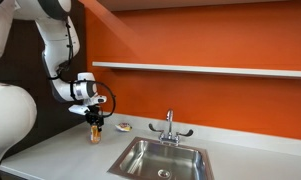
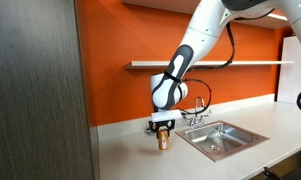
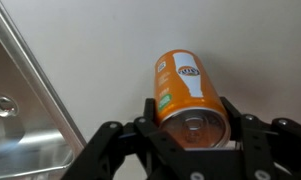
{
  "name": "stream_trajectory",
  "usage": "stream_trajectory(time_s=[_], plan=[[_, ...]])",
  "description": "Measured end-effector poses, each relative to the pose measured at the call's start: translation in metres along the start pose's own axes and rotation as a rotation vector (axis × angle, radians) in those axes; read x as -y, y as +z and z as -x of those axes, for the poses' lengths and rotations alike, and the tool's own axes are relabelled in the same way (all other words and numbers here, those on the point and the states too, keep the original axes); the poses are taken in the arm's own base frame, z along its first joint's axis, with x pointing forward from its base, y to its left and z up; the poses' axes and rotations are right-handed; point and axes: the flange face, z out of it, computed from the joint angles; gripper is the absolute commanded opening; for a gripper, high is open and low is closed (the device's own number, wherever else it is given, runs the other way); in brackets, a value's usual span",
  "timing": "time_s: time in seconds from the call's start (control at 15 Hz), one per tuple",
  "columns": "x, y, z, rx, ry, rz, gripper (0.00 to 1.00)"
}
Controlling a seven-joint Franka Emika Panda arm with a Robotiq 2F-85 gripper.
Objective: Put the orange can on the bottom shelf.
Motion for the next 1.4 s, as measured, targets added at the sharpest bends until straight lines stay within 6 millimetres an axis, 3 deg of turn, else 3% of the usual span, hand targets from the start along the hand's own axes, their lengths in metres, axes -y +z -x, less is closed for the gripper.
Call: stream_trajectory(time_s=[0.67,1.4], plan=[[-0.01,-0.072,0.008,-0.023,-0.082,-0.035,0.38],[-0.037,-0.181,0.034,-0.028,-0.08,-0.001,0.38]])
